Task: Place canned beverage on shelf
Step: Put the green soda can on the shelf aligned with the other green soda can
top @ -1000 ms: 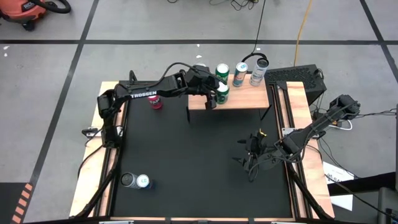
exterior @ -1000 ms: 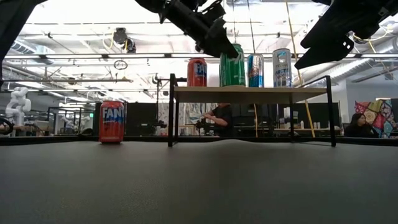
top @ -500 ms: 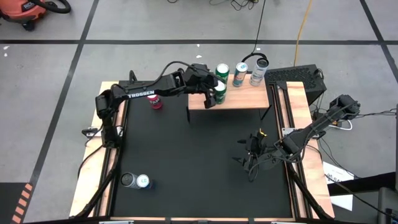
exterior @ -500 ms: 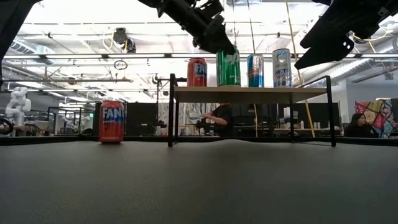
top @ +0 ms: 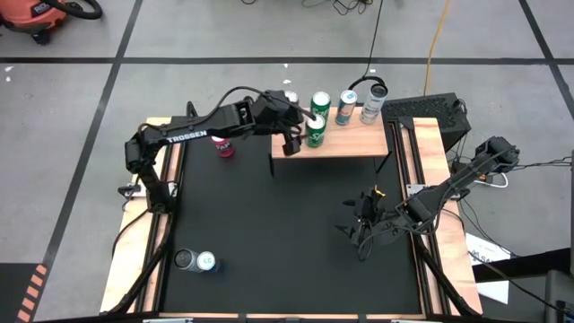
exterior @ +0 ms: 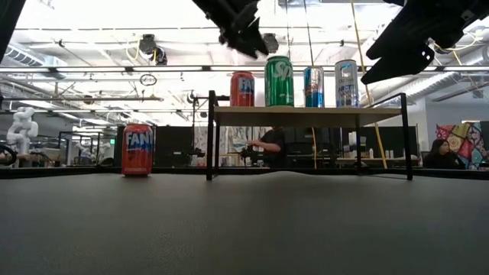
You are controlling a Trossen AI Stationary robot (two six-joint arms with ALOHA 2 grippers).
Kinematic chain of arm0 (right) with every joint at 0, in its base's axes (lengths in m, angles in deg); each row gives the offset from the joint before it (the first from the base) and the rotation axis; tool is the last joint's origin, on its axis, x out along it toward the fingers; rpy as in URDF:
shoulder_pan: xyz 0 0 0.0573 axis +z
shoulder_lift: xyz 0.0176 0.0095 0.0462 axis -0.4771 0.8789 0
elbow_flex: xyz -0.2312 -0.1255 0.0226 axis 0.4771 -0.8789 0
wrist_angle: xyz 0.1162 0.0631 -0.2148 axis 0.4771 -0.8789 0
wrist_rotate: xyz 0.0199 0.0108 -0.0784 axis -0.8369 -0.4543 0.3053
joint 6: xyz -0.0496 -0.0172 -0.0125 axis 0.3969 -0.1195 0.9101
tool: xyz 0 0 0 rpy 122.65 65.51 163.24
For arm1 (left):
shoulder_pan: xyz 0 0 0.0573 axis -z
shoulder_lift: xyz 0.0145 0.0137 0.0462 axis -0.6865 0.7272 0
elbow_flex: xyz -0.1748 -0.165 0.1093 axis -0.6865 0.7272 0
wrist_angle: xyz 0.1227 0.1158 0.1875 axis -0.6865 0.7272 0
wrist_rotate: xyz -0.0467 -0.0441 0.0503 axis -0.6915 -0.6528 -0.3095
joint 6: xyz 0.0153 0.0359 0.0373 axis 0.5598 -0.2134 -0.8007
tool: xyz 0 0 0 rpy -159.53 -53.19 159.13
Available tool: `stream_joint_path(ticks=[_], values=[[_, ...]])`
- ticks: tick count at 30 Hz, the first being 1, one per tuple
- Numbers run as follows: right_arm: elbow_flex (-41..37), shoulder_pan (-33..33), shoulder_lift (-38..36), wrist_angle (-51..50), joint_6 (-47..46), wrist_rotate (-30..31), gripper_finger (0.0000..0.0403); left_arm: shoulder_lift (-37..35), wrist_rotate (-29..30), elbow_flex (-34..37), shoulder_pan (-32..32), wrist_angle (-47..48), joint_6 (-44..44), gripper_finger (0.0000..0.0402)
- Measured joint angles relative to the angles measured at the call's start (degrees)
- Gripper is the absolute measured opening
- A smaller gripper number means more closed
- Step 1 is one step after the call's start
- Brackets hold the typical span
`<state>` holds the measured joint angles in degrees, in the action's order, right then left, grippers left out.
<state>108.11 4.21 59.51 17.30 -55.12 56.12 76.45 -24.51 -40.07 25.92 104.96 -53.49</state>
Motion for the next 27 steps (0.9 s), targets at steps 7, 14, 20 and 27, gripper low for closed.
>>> stream_joint_path(ticks=[7,14,20,27], values=[[0.00,0.02,0.00,-0.19,-0.02,-0.02,0.0375,-0.24,2.35,1.96,0.35,4.54,3.15,0.0350],[0.00,0.02,0.00,-0.21,0.07,0.00,0.0375,0.10,2.64,6.69,-0.21,-2.52,4.69,0.0262],[0.00,0.02,0.00,-0.24,0.31,-0.02,0.0375,0.43,1.71,7.98,-0.59,-8.21,4.65,0.0160],[0.00,0.02,0.00,-0.38,0.45,-0.01,0.0375,0.66,-0.60,9.79,-0.93,-12.24,4.68,0.0093]])
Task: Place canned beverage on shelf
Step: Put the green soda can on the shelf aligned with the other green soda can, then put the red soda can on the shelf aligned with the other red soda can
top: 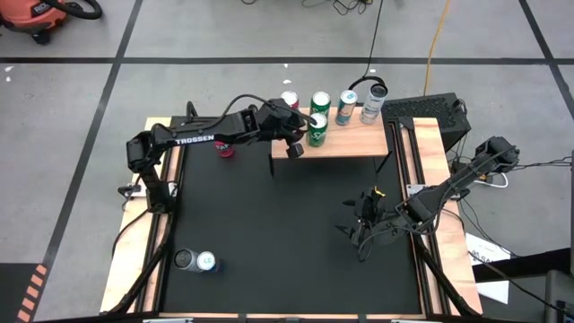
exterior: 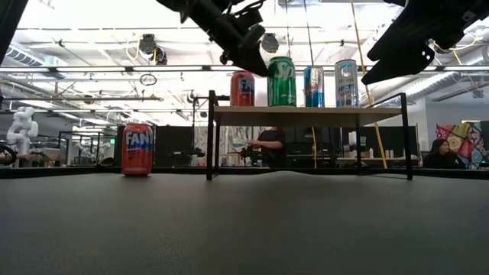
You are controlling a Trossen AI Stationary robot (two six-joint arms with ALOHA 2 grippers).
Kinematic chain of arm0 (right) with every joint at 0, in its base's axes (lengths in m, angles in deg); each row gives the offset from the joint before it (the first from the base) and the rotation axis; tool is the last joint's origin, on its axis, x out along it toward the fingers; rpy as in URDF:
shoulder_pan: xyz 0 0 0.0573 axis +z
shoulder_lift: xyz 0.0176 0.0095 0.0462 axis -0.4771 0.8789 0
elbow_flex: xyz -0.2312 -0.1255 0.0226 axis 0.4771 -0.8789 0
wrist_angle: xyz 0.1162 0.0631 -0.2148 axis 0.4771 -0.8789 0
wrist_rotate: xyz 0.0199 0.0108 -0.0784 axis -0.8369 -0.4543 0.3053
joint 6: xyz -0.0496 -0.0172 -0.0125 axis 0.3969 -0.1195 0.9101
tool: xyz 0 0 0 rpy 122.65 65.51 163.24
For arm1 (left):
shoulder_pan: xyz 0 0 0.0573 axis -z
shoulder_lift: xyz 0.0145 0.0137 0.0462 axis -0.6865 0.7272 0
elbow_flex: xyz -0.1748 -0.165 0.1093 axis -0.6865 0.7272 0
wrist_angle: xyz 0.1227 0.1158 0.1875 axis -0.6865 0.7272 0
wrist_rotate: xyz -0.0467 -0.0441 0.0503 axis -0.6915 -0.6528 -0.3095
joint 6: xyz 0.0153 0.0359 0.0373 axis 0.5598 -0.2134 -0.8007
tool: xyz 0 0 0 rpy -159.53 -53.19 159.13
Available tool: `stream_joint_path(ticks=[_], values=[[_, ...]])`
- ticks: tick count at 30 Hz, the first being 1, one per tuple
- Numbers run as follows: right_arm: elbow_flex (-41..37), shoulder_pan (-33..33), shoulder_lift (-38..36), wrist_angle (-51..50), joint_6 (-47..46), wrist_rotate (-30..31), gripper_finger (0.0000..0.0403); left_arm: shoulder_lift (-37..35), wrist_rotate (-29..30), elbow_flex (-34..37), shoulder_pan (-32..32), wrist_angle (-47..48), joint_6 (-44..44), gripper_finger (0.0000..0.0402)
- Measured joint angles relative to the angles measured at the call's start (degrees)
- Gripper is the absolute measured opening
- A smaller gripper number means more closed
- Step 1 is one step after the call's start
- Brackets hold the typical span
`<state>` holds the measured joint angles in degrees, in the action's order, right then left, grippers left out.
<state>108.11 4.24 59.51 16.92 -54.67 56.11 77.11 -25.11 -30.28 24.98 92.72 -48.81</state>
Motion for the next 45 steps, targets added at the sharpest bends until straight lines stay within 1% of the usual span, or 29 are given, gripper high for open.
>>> stream_joint_path(ticks=[5,12,19,26,29,33,37,42,45], values=[[0.00,0.00,0.00,0.00,0.02,-0.01,0.0375,0.88,-0.25,0.28,0.02,-1.56,0.00,0.0088],[0.00,0.00,0.00,-0.02,-0.12,-0.03,0.0376,1.88,-0.27,0.30,0.02,-1.38,0.01,0.0088],[0.00,0.00,0.00,-0.04,-1.26,0.40,0.0376,-0.97,0.06,0.28,0.02,4.76,0.00,0.0088],[0.00,0.00,2.04,0.86,-3.77,3.10,0.0376,-6.08,0.18,0.89,0.78,12.00,1.12,0.0088],[0.00,0.00,3.89,1.06,-5.54,3.12,0.0376,-9.44,0.17,4.05,2.00,11.85,2.52,0.0088],[0.00,0.00,6.59,3.74,-6.06,3.10,0.0376,-15.51,0.37,11.15,3.85,10.98,4.67,0.0088],[0.00,0.02,8.52,7.90,-4.33,2.86,0.0376,-23.22,3.72,20.27,6.53,10.92,8.98,0.0088],[0.00,0.00,10.49,12.02,-1.30,2.14,0.0376,-33.93,7.79,31.21,11.33,12.20,16.78,0.0088],[0.00,0.00,11.24,14.14,0.43,1.27,0.0376,-39.62,9.22,35.35,13.69,16.85,23.76,0.0090]])
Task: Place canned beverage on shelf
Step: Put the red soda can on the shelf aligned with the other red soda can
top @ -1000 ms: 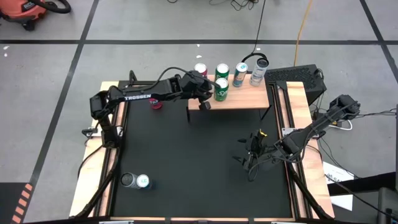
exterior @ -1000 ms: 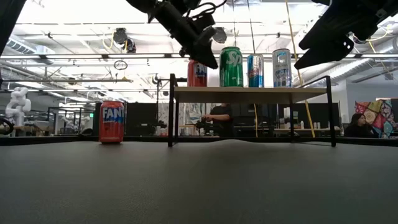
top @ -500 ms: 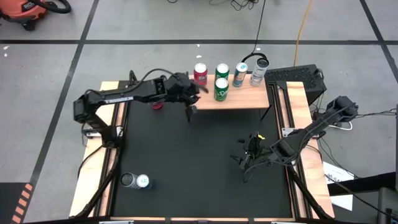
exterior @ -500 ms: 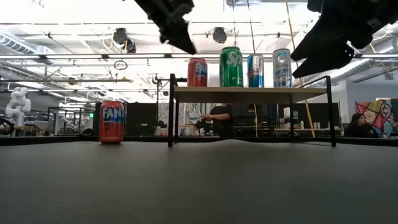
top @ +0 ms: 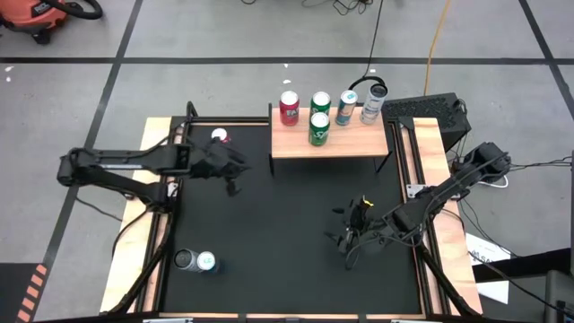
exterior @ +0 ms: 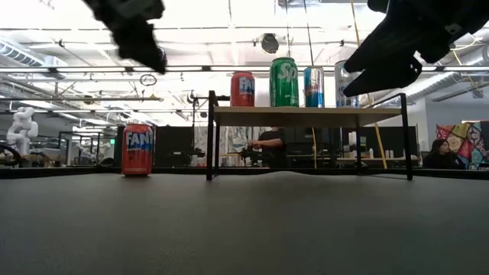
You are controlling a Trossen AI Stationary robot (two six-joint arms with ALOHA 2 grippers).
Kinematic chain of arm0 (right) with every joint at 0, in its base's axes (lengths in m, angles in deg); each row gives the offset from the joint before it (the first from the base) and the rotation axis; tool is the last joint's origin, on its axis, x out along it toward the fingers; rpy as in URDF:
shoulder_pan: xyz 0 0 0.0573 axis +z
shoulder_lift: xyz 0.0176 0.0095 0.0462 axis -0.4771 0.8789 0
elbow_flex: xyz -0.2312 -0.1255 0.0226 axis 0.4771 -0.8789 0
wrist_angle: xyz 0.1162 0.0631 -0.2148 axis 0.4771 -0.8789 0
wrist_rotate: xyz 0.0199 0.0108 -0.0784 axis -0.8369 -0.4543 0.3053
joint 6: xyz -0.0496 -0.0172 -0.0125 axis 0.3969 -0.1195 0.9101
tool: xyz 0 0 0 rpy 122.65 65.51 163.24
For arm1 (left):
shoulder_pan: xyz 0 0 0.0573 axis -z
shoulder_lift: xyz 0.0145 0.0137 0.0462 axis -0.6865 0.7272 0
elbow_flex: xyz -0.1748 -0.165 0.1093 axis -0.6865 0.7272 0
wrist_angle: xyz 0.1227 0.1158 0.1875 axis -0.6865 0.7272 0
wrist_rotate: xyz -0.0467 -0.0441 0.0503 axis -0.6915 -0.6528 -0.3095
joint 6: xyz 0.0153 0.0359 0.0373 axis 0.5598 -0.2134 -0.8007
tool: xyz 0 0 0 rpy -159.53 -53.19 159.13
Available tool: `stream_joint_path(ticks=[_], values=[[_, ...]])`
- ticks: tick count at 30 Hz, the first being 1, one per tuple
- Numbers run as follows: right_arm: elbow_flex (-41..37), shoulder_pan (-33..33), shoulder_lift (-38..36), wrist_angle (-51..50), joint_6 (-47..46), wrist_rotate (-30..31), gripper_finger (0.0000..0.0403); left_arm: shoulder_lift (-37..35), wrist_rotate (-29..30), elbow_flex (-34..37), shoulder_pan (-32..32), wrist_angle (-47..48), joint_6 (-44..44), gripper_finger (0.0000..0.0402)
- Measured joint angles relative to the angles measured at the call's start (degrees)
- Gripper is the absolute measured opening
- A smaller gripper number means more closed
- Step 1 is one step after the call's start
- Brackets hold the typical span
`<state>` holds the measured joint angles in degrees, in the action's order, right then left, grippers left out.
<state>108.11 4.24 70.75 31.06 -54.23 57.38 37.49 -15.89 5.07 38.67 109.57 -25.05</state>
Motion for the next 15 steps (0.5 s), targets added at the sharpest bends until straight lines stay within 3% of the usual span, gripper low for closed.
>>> stream_joint_path(ticks=[3,5,10,15], values=[[0.02,0.00,0.24,0.84,1.21,-0.03,0.0375,-4.54,3.56,1.59,1.45,7.43,6.20,0.0108],[0.02,-0.06,0.24,1.76,1.94,0.03,0.0375,-6.56,9.06,1.90,1.87,10.80,8.56,0.0128],[0.03,-0.42,0.24,7.11,5.04,-0.53,0.0375,-8.03,19.71,3.71,0.39,10.16,9.21,0.0196],[0.04,-0.37,0.24,8.22,6.07,-1.82,0.0375,-6.41,17.12,6.50,-6.35,6.09,5.87,0.0277]])
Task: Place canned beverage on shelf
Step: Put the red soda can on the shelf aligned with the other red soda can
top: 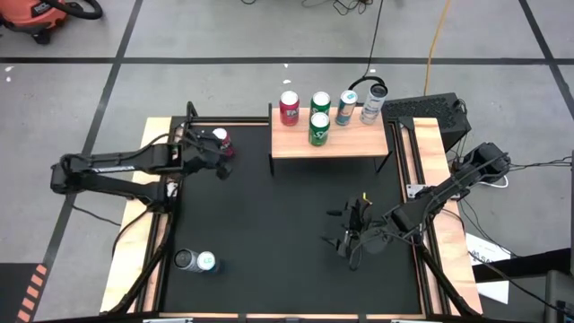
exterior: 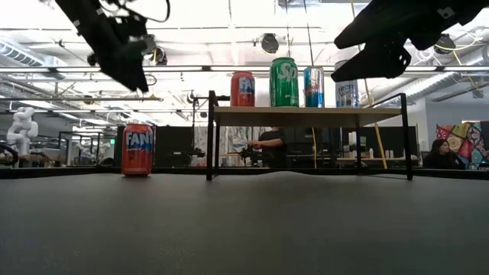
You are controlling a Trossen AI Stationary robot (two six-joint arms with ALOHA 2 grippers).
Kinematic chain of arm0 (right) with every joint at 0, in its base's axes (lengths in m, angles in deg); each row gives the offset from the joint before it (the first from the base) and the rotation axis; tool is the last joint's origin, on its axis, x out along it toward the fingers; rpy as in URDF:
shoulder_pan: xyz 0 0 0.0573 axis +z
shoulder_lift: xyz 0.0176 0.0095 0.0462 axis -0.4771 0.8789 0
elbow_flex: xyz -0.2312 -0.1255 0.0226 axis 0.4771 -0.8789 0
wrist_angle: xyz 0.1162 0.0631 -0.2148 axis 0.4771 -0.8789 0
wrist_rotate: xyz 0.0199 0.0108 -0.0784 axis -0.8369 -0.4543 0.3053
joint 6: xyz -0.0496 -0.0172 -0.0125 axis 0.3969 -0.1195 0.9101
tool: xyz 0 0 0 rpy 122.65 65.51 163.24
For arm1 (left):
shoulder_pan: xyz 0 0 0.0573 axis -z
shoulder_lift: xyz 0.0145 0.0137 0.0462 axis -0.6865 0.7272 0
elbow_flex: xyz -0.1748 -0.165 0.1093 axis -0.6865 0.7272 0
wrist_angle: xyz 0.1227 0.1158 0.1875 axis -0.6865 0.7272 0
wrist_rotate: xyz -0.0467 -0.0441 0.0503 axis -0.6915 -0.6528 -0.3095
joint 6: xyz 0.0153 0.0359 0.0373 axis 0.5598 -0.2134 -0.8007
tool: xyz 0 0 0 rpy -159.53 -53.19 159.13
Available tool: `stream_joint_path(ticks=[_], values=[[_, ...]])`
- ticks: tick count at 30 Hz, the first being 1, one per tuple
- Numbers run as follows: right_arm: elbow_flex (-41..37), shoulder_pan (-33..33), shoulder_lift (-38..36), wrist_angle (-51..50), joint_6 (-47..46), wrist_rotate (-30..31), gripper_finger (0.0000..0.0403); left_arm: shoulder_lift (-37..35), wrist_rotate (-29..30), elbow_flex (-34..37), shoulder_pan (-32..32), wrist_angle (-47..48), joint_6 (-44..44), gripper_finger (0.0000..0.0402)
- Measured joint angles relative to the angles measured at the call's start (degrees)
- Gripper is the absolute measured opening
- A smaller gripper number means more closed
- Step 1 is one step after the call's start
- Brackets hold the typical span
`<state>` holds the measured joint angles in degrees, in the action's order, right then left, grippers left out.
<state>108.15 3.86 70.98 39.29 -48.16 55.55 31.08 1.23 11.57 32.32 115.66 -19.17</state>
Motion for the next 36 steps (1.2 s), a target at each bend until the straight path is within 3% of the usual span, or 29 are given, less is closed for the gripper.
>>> stream_joint_path(ticks=[6,14,21,28,36], values=[[0.00,-0.01,0.00,-0.05,0.04,-1.22,0.0375,2.30,-8.60,3.97,-12.66,-7.45,-7.97,0.0337],[0.00,0.76,0.00,-1.31,-0.20,-1.20,0.0375,4.08,-13.76,5.45,-24.49,-10.61,-14.16,0.0350],[-0.01,0.76,0.00,-1.80,-0.20,-1.16,0.0375,7.55,-21.79,5.45,-29.10,-13.73,-15.81,0.0350],[0.00,0.76,0.00,-2.69,-0.20,-1.09,0.0375,12.33,-21.45,5.51,-31.51,-14.18,-16.85,0.0346],[-0.02,0.74,0.00,-2.70,0.24,-1.05,0.0375,15.14,-22.24,5.29,-33.21,-15.26,-16.95,0.0294]])
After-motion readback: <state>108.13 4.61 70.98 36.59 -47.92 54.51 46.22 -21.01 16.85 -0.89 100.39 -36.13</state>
